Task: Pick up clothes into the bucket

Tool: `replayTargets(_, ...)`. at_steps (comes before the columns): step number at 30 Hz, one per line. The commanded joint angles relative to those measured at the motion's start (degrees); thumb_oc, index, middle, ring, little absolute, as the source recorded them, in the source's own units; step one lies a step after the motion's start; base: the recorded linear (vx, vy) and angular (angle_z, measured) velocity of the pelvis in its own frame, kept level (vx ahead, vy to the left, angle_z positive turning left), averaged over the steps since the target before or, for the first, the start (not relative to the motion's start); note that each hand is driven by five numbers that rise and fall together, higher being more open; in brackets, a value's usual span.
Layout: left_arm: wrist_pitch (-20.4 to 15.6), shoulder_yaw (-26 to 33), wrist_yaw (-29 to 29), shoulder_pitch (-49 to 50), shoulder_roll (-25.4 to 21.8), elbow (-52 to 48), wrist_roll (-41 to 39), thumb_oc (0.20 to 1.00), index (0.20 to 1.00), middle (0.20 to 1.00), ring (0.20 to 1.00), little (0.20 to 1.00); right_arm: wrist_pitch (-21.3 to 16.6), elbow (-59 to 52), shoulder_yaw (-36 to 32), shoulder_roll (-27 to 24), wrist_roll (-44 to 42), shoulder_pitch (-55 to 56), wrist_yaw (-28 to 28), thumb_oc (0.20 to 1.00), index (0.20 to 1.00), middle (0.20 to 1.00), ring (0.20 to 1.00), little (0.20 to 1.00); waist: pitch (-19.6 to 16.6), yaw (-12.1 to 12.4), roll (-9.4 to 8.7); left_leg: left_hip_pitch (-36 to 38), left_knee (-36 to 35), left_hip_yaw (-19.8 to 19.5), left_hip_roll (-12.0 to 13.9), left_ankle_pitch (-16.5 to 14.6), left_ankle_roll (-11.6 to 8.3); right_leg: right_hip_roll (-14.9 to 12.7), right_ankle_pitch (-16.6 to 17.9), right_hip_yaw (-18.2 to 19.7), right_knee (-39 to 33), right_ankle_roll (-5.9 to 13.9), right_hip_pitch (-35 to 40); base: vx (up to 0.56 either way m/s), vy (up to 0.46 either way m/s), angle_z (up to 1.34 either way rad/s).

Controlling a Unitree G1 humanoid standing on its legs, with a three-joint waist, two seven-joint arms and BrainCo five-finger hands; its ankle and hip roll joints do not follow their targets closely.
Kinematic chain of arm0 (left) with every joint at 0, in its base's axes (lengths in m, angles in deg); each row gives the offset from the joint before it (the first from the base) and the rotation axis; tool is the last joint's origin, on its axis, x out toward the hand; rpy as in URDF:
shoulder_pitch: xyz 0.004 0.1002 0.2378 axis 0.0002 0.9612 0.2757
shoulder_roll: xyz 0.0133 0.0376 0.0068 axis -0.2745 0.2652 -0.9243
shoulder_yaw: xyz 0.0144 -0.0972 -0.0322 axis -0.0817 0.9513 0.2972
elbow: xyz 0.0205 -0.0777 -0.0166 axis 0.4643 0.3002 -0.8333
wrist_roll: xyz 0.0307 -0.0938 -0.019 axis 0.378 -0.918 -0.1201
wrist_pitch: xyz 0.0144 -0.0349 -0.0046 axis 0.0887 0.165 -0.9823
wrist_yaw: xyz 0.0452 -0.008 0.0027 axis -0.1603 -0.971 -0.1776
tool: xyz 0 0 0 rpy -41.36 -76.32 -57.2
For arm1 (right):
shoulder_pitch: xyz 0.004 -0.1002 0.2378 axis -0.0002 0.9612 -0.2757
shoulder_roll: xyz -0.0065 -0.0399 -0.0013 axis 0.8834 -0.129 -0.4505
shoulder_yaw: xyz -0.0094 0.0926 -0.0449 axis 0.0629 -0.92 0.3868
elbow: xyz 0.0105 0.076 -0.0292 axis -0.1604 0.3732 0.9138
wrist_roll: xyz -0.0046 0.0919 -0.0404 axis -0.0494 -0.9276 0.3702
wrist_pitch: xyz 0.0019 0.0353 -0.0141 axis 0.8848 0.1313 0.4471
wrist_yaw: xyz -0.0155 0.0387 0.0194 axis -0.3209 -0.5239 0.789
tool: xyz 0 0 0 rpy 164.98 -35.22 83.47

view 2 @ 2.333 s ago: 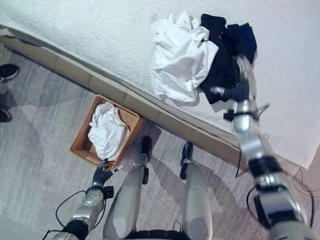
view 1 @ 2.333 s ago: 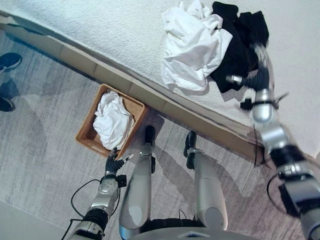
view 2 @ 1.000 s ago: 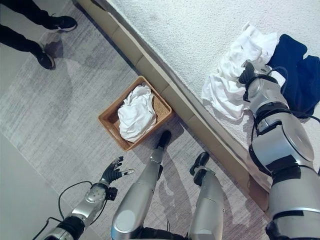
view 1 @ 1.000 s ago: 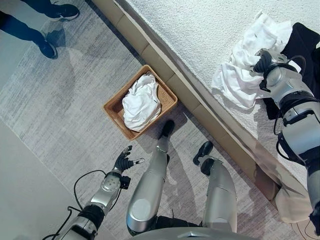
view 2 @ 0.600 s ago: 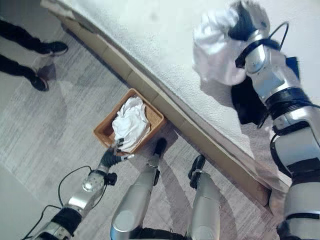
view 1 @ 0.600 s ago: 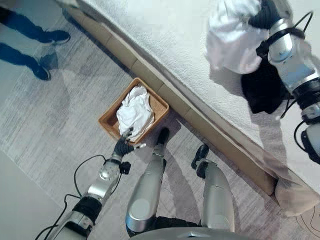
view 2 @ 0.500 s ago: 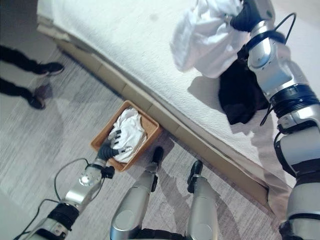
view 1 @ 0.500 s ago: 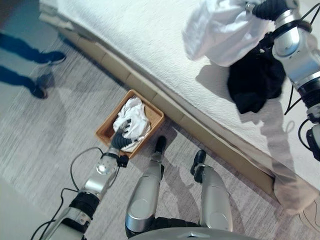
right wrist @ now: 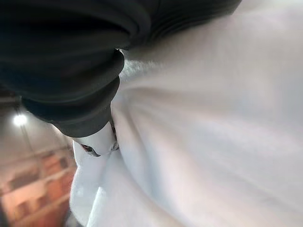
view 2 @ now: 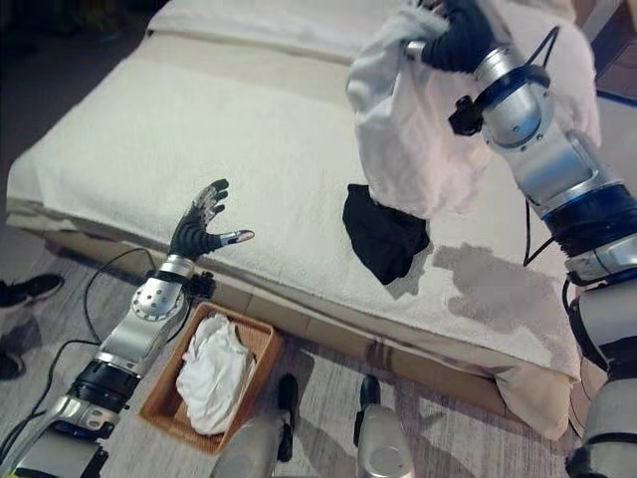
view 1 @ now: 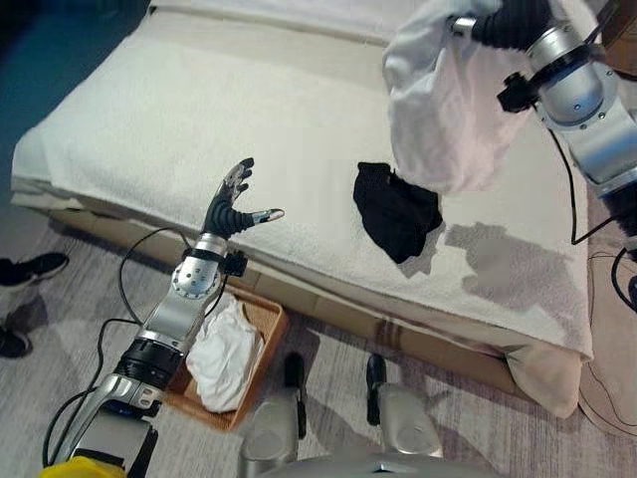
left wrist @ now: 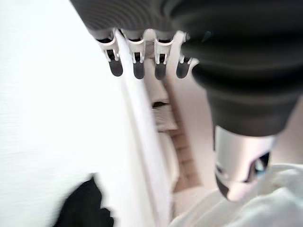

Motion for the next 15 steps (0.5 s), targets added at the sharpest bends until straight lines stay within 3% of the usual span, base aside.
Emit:
replayTargets(1,-2.0,-1.4,-1.0,-0.5,0.6,-2.1,1.7,1.000,1.000,1.000,1.000,1.000,-2.4,-3.4,0.4,-0.1,-5.8,-0.9,-2.4,0.200,0.200,0.200,0.200,0.200,-6.1,0.7,-2.74,-0.2,4.4,0.1,-0.8,-6.9,-0.58,-1.1,0.4,-0.1,-2.4,2.99,1.7,0.04,-0.021,-0.09)
replayTargets(10,-0.1,-10.5,1.3,-10.8,5.3,0.3,0.5,1.000,1.000,1.000,1.000,1.000,-1.7,-12.8,5.9,1.0,-15.7,0.1,-9.7,0.200,0.200,0.200,0.200,0.200,-11.4,-1.2,-2.45,4.7,0.9,2.0,0.5,-6.6,-0.93,-0.4,1.1,0.0,-6.2,3.10,6.3,0.05,-0.024,-0.10)
replayTargets(15,0.7,-14.4,2.8,-12.4,8.7,2.8,-3.3,1.000,1.000,1.000,1.000,1.000,-2.0,-15.2,6.2,2.3,-18.2,0.7,-10.3,0.200,0.200,0.200,0.200,0.200,-12.2,-1.5,-2.36,5.9,0.4,2.3,0.6,-6.6,-0.94,-0.3,1.0,-0.4,-6.9,3.05,7.9,0.04,-0.013,-0.05)
